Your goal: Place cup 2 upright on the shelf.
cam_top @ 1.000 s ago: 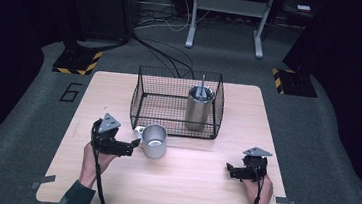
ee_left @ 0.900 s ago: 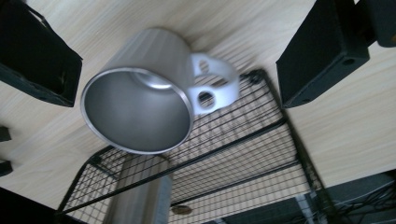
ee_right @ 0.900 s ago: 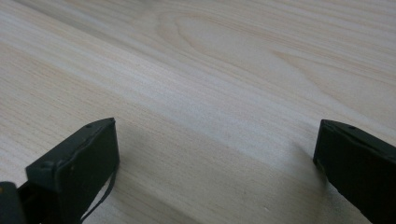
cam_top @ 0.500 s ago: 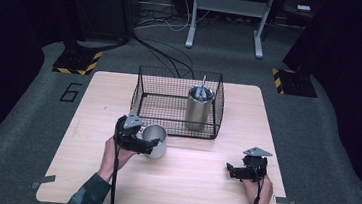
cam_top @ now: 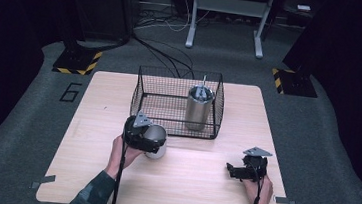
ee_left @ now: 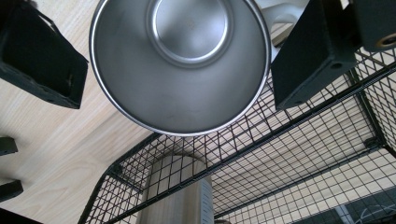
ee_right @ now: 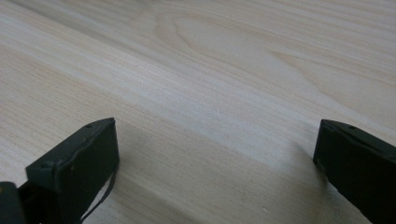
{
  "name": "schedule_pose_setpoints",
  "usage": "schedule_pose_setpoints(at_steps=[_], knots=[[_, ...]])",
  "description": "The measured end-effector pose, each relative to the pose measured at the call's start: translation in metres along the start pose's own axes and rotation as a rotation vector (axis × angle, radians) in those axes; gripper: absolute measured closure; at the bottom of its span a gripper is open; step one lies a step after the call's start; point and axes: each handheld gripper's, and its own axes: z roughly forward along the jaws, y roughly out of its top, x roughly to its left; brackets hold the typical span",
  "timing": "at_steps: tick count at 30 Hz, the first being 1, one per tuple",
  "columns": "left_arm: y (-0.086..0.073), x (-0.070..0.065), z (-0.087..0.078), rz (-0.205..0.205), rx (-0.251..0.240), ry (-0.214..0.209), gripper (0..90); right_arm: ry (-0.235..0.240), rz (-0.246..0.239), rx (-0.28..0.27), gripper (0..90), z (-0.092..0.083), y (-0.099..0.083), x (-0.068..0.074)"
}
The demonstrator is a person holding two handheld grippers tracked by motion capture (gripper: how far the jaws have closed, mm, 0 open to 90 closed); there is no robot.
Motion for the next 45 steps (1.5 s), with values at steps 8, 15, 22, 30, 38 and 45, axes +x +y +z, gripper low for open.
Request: schedule_pose_setpoints(at_steps=[8,15,22,30,38,45], knots=[[-0.004,-0.002,0.007,0.013,0.013,0.014,5.1,-0.001,0.001,0.002,0.0,0.000,0.000,0.000],[-0.006,-0.004,0.012,0.046,0.039,0.028,5.1,-0.003,0.005,0.001,0.0,0.000,0.000,0.000],[-0.006,-0.005,0.012,0.049,0.039,0.031,6.0,0.022,-0.020,0.002,0.0,-0.003,-0.002,-0.004],[-0.008,-0.003,0.010,0.037,0.025,0.028,6.4,0.016,-0.018,-0.001,0.0,-0.005,-0.006,-0.004],[-0.007,-0.002,0.001,0.036,0.010,0.021,6.4,0.028,-0.032,0.004,0.0,-0.005,-0.005,-0.005],[-0.005,-0.003,-0.012,0.052,-0.007,0.019,6.4,0.053,-0.056,0.000,0.0,-0.004,-0.003,-0.008]])
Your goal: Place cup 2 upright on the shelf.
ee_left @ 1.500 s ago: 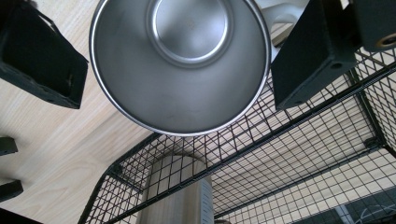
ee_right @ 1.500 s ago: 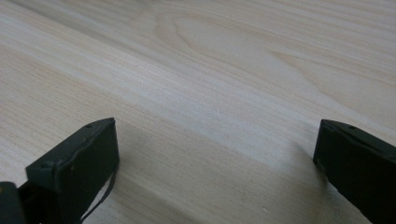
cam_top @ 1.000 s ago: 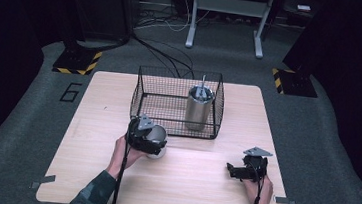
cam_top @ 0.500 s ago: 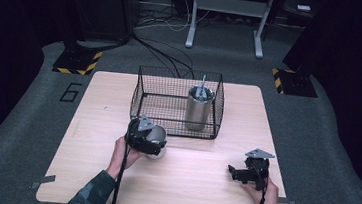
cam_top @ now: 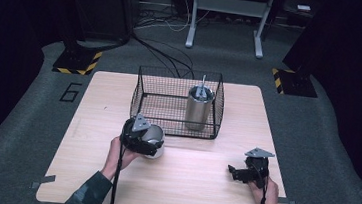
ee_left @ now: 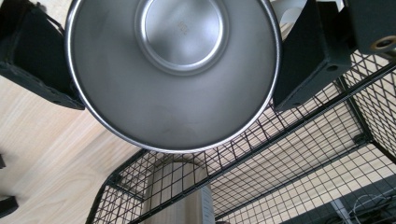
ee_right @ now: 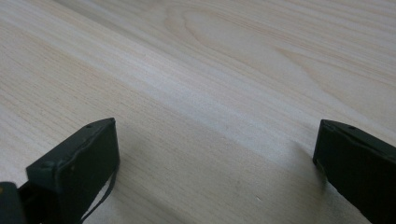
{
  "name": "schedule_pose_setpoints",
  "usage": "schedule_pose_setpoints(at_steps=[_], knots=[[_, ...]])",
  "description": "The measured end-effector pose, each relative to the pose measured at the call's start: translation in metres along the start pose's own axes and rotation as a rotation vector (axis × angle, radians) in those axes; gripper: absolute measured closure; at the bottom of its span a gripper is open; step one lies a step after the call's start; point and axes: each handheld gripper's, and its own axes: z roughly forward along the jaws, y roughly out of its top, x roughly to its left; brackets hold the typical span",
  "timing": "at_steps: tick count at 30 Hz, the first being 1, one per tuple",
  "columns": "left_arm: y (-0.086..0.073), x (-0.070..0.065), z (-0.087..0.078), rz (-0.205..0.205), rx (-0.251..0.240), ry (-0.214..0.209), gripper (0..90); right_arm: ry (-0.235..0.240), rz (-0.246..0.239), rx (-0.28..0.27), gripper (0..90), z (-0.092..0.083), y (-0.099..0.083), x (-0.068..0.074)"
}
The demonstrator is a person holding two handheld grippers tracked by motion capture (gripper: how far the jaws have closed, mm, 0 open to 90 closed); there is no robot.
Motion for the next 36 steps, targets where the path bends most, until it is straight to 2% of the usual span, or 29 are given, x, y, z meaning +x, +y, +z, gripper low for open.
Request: schedule_pose_setpoints(at_steps=[1,11,15,18,28,36], knots=[[0.001,0.000,-0.003,0.001,0.013,-0.006,6.4,0.002,-0.002,0.001,0.0,0.000,0.000,0.000],[0.013,-0.002,-0.020,0.015,0.000,-0.020,6.4,0.022,-0.015,0.004,0.0,0.002,0.002,-0.002],[0.018,-0.003,-0.024,0.030,-0.008,-0.021,6.4,0.022,-0.015,0.004,0.0,0.002,0.002,-0.002],[0.020,-0.004,-0.025,0.024,-0.016,-0.022,6.4,0.023,-0.015,0.004,0.0,0.002,0.002,-0.002],[0.033,-0.003,-0.033,0.042,-0.029,-0.022,6.4,0.023,-0.016,0.004,0.0,0.002,0.002,-0.002],[0.045,0.001,-0.040,0.033,-0.052,-0.033,6.4,0.023,-0.016,0.004,0.0,0.002,0.002,-0.002]])
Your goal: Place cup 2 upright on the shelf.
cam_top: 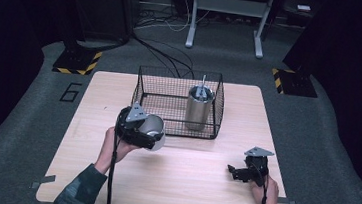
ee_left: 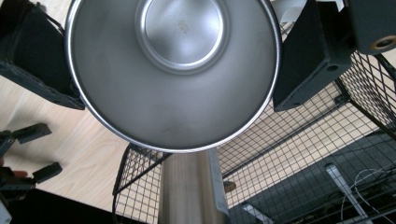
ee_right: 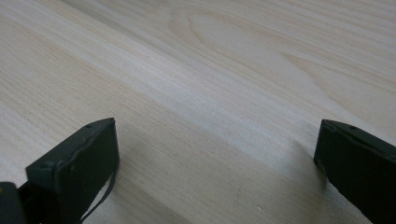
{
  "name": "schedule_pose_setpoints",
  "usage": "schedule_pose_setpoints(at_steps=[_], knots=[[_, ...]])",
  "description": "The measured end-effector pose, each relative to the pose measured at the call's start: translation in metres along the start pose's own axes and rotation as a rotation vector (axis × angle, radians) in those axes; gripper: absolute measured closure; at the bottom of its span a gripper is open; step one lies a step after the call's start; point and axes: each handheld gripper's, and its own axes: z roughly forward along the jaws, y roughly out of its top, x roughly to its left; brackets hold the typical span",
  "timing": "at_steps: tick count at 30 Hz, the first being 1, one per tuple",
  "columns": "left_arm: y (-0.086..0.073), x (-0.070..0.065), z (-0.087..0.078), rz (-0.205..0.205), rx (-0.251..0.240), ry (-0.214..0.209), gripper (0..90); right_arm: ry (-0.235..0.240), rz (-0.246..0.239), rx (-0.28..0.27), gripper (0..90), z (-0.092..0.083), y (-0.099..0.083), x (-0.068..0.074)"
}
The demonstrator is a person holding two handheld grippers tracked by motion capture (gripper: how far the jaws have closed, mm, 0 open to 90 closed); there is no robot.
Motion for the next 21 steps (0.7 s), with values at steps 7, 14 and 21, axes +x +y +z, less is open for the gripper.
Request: schedule_pose_setpoints(at_steps=[7,14,21], knots=[[0.010,0.002,-0.002,0.009,-0.005,0.005,6.4,0.000,0.000,0.000,0.0,0.000,0.000,0.000],[0.022,0.005,-0.002,0.027,-0.016,0.002,6.4,0.000,0.000,0.000,0.0,0.000,0.000,0.000],[0.036,0.009,-0.001,0.030,-0.018,-0.001,6.4,0.001,-0.002,0.000,0.0,0.000,0.000,0.000]])
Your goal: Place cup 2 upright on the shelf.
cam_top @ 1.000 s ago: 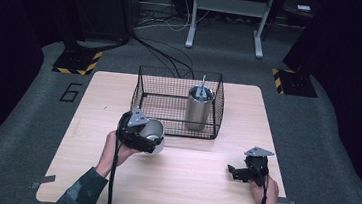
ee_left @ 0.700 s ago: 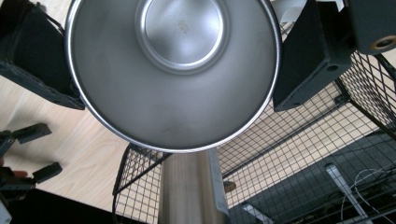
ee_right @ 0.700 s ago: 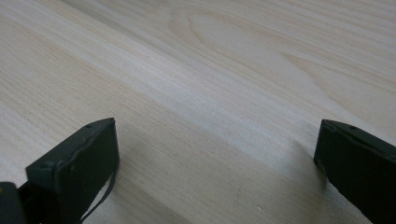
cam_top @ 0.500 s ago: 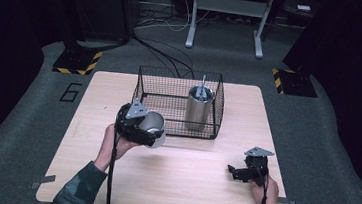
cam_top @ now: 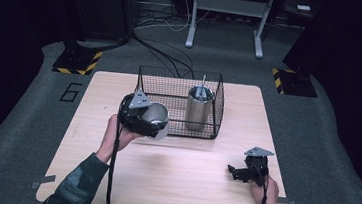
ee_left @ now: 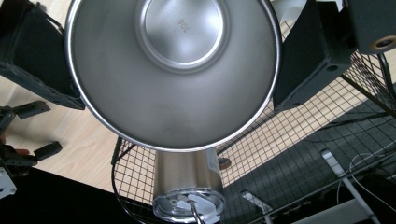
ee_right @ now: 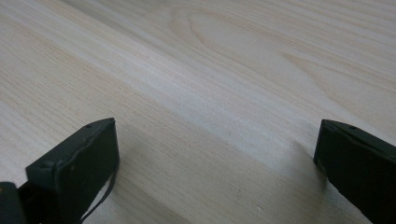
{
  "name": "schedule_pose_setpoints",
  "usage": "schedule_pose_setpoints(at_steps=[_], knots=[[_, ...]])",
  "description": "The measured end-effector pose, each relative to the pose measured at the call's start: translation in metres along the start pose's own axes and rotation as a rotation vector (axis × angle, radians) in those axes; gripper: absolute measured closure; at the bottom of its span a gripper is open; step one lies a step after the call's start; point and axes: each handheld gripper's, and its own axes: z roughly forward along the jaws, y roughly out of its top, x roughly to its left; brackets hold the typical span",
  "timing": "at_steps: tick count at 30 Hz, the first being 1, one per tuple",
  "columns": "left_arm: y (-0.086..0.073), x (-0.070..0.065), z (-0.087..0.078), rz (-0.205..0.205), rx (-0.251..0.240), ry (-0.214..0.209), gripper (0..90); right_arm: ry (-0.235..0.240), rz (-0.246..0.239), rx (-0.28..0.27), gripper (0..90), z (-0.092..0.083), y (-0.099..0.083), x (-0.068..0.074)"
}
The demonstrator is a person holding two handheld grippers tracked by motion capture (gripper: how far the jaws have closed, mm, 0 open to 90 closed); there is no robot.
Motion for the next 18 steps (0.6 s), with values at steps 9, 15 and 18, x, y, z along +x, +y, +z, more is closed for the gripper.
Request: schedule_pose_setpoints(at_steps=[9,15,18], knots=[[0.012,0.007,0.005,0.013,0.004,0.011,6.4,0.003,-0.007,0.004,0.0,0.000,0.001,0.001],[0.020,0.011,0.008,0.015,-0.008,0.027,6.4,0.006,-0.014,0.005,0.0,0.000,0.001,0.001],[0.025,0.014,0.009,0.025,0.001,0.027,6.4,0.006,-0.014,0.005,0.0,0.000,0.001,0.001]])
